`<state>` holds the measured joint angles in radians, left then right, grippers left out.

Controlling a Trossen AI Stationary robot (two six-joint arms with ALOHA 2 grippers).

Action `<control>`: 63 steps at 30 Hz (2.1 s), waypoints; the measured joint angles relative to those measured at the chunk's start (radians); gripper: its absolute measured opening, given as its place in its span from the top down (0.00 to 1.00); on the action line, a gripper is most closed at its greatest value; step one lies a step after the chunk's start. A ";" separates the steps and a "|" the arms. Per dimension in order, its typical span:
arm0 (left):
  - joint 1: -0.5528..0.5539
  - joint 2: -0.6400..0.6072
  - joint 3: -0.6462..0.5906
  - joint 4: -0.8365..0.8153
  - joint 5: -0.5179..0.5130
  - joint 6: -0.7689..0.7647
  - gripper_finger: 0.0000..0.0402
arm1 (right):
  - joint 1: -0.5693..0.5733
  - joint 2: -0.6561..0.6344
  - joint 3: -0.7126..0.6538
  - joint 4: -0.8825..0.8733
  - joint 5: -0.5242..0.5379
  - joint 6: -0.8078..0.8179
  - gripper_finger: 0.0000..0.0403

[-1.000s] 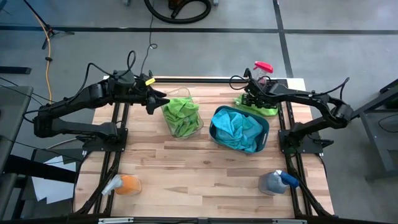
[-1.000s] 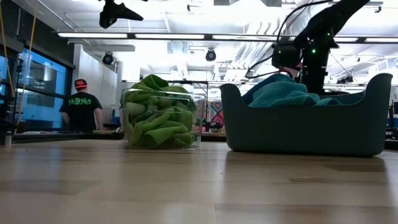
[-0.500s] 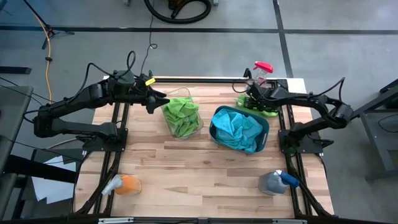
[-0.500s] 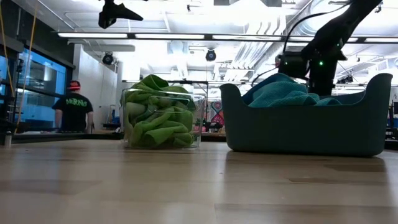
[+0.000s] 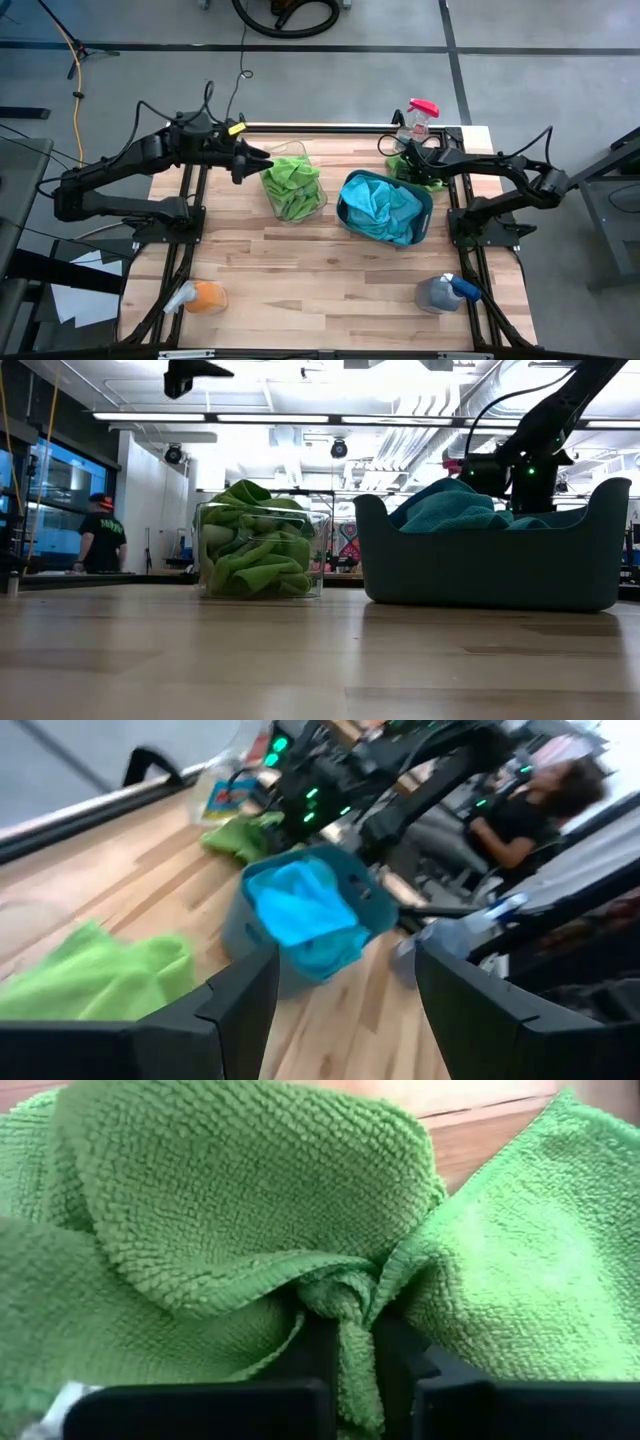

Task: Sort microfiber towel by color & place in baskets
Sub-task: Put the green towel into the transparent bin

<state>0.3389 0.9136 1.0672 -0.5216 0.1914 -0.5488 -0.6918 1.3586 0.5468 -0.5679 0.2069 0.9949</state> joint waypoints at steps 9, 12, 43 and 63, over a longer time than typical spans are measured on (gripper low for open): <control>0.000 -0.088 0.000 0.105 0.010 0.061 0.44 | 0.020 -0.100 0.091 -0.075 -0.032 -0.073 0.99; 0.000 -0.119 0.000 0.106 0.008 0.063 0.44 | 0.033 -0.159 0.155 -0.121 -0.011 -0.120 0.99; -0.077 -0.100 0.000 0.213 0.004 0.186 0.44 | 0.693 -0.193 0.763 0.196 0.177 -0.631 1.00; -0.269 0.222 0.198 0.274 0.001 0.367 0.44 | 0.833 0.009 0.763 0.362 0.155 -0.831 1.00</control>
<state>0.0701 1.1356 1.2654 -0.2476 0.1928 -0.1816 0.1416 1.3681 1.3102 -0.2055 0.3623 0.1639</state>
